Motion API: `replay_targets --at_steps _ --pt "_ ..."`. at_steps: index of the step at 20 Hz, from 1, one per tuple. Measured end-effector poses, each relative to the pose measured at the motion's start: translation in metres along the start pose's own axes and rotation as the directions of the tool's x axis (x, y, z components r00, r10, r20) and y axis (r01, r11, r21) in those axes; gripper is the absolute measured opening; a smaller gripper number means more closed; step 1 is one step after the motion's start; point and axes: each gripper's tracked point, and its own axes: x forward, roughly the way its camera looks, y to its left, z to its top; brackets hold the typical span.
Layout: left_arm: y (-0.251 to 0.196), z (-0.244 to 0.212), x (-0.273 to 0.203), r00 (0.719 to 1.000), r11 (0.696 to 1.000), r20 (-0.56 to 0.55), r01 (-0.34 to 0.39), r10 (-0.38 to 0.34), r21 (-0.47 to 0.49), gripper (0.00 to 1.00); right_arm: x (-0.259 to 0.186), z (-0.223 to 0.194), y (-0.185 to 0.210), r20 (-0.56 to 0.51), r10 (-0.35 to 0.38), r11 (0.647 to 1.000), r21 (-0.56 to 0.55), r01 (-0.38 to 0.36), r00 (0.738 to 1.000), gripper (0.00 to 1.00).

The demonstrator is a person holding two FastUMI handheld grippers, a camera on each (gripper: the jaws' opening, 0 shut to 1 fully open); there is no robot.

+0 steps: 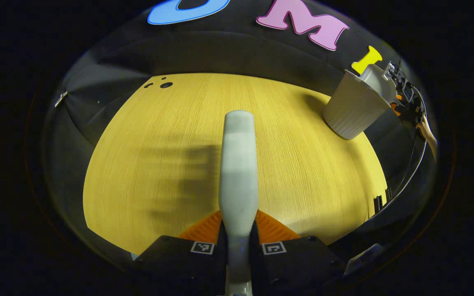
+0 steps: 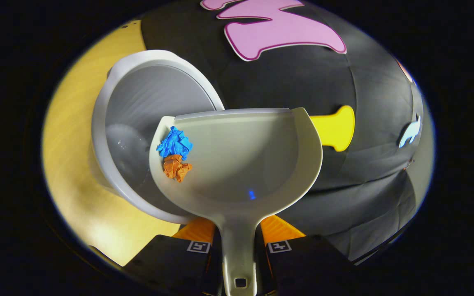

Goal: Pick up the small broom and dustpan from the desktop, sweep the trash into the dustpan with the broom, and then empty the trash into the garbage bin.

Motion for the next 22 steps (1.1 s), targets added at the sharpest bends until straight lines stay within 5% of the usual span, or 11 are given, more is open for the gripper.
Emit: replay_targets --at_steps 4,10,17,22 --pt "0.002 -0.001 -0.002 1.0 1.0 0.0 -0.003 0.003 0.004 0.28 -0.015 0.008 -0.017 0.04 -0.077 0.988 -0.131 0.081 0.996 0.36" --pt "-0.002 -0.002 -0.001 1.0 1.0 -0.002 0.003 -0.003 0.005 0.29 -0.023 0.008 -0.019 0.027 -0.051 0.987 -0.154 0.055 0.998 0.36" --pt "-0.018 0.008 -0.002 1.0 1.0 0.014 -0.026 0.026 -0.002 0.28 -0.02 0.004 -0.014 0.014 0.01 0.997 -0.078 -0.009 1.0 0.39" --pt "-0.025 0.022 -0.008 0.996 0.997 0.044 -0.082 0.082 -0.001 0.28 -0.016 -0.006 -0.012 -0.003 0.121 0.988 0.099 -0.12 0.993 0.36"
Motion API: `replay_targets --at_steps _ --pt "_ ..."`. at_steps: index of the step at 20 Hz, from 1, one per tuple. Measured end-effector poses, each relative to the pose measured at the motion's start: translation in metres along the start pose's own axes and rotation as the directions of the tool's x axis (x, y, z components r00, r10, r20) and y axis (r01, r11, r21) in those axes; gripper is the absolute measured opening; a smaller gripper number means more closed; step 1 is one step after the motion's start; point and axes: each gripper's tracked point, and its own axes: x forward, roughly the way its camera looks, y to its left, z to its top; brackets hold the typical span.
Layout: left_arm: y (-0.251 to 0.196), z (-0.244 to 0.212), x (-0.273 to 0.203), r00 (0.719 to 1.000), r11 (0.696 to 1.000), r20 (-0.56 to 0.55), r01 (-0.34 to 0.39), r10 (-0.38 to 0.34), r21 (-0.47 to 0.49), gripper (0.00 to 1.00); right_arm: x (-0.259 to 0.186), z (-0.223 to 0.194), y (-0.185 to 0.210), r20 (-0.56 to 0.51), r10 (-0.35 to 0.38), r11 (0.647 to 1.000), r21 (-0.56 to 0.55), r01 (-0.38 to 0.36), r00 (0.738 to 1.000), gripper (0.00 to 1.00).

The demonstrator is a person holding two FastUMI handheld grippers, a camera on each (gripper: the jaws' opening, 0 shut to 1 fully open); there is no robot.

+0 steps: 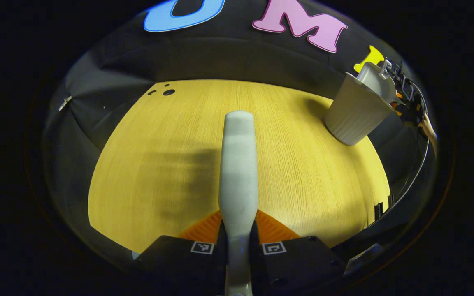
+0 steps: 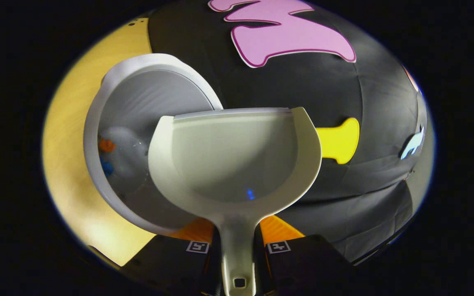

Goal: Pick up the small broom and dustpan from the desktop, sweep the trash into the dustpan with the broom, and then empty the trash into the garbage bin.

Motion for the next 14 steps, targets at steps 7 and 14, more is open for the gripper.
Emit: replay_targets --at_steps 7,14 --pt "-0.022 0.009 -0.001 0.999 0.996 0.025 -0.018 0.021 -0.086 0.28 0.001 -0.01 0.002 -0.003 0.229 0.92 0.327 -0.216 0.973 0.36" --pt "-0.026 0.026 -0.011 0.995 0.997 0.095 -0.032 0.038 -0.07 0.28 -0.031 0.016 -0.001 0.099 0.332 0.789 0.516 -0.333 0.938 0.36"
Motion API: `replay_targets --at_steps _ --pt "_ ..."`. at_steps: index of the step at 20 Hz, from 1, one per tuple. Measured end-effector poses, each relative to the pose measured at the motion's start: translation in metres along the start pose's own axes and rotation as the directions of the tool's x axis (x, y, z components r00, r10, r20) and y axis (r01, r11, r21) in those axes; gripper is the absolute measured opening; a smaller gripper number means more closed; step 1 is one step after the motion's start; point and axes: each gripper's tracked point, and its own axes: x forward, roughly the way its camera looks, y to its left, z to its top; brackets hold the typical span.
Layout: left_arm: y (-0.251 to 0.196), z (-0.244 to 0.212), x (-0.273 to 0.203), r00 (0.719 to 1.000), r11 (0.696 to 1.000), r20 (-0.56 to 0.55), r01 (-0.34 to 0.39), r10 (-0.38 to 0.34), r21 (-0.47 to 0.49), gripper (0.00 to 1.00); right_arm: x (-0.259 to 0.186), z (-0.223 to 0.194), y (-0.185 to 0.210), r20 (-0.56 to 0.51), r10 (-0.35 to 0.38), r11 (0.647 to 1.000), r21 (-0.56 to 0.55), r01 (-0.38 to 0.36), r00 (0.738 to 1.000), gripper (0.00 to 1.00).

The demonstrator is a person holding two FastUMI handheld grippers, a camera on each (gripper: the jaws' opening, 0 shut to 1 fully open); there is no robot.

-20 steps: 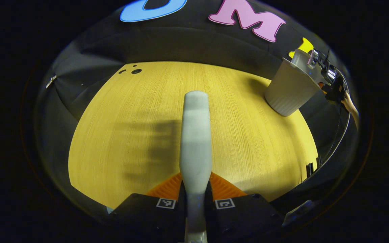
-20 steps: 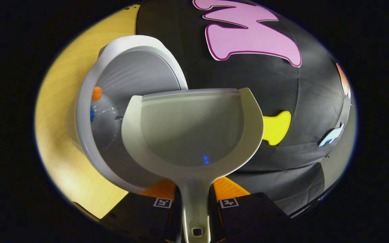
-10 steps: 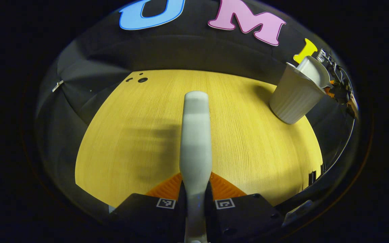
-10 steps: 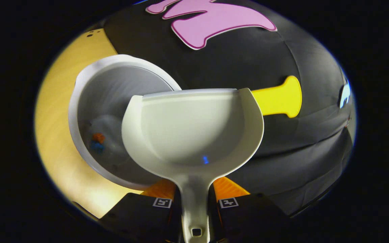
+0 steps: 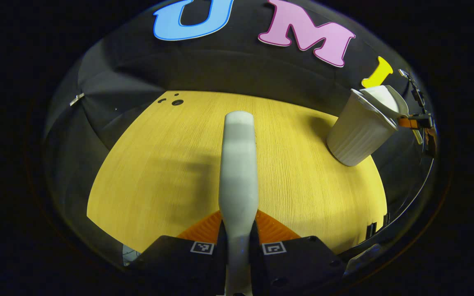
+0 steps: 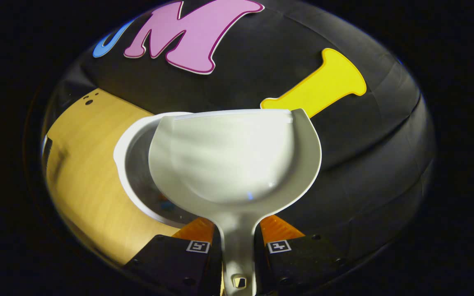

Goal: Pick up the small broom and dustpan from the desktop, sweep the trash into the dustpan with the broom, and then empty the trash into the garbage bin.

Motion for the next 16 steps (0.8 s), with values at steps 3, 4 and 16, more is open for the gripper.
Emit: replay_targets --at_steps 3,4,16 --pt "0.001 0.007 -0.001 1.0 1.0 0.014 0.021 -0.021 0.003 0.28 -0.026 0.02 0.006 0.048 0.025 0.997 0.078 -0.029 0.999 0.36" --pt "0.002 0.009 -0.002 0.999 1.0 0.023 0.03 -0.03 0.004 0.28 -0.039 0.025 0.015 0.064 0.032 0.994 0.098 -0.038 0.997 0.39" --pt "0.053 0.001 -0.026 0.993 0.997 0.096 0.059 -0.065 0.059 0.28 -0.173 0.053 0.141 0.196 0.149 0.971 0.153 -0.181 0.969 0.36"
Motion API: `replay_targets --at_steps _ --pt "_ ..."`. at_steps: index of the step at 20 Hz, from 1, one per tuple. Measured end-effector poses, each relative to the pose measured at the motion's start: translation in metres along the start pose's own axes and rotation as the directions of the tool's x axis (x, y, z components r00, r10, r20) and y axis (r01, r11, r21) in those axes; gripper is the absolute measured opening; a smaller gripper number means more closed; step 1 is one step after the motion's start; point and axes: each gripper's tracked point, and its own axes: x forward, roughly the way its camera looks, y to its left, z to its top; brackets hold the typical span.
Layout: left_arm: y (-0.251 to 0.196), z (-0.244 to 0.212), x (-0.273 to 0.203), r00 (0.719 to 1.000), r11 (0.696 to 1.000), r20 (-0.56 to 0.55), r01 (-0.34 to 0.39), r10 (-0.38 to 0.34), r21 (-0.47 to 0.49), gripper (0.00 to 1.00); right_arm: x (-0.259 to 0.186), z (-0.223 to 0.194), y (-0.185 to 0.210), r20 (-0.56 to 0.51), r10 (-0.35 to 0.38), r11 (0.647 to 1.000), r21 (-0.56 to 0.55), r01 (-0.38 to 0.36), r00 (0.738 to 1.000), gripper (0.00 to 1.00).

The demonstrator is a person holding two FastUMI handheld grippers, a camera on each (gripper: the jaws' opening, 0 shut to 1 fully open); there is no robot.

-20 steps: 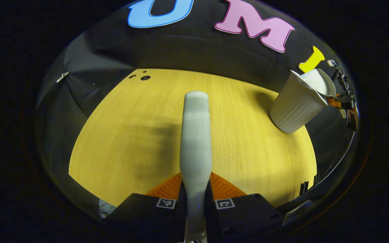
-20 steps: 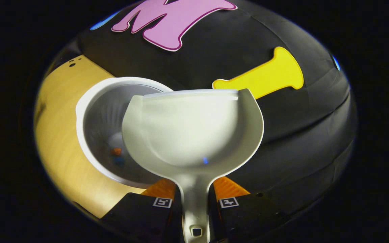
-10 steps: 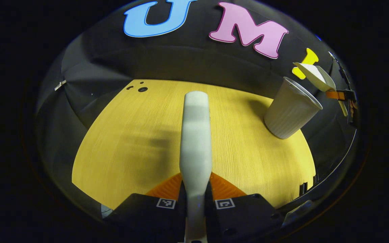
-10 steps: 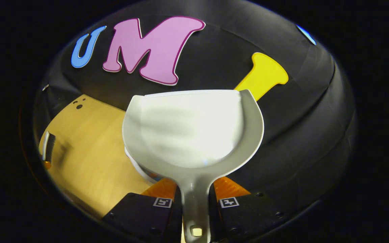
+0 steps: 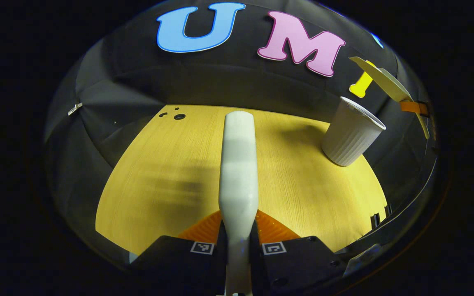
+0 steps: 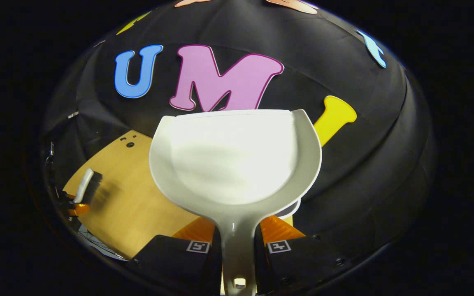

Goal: Pick up the small broom and dustpan from the desktop, sweep the trash into the dustpan with the broom, and then empty the trash into the garbage bin.

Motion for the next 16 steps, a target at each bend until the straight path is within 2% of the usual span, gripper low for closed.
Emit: replay_targets --at_steps 4,10,13,16 --pt "0.018 -0.008 0.0 1.0 0.999 0.005 0.0 0.0 0.035 0.27 -0.01 -0.022 0.061 -0.017 0.076 0.995 0.069 -0.075 0.997 0.36" --pt "0.031 -0.018 0.015 1.0 1.0 -0.017 0.021 -0.021 0.012 0.28 -0.014 -0.076 0.141 -0.112 0.194 0.976 0.122 -0.18 0.975 0.36" --pt "0.037 -0.023 0.028 0.999 1.0 -0.042 0.025 -0.024 0.012 0.28 -0.005 -0.108 0.169 -0.173 0.228 0.967 0.15 -0.204 0.958 0.36" --pt "0.04 -0.032 0.042 0.997 1.0 -0.079 0.02 -0.018 0.018 0.27 0.011 -0.145 0.187 -0.244 0.237 0.964 0.176 -0.197 0.941 0.36"
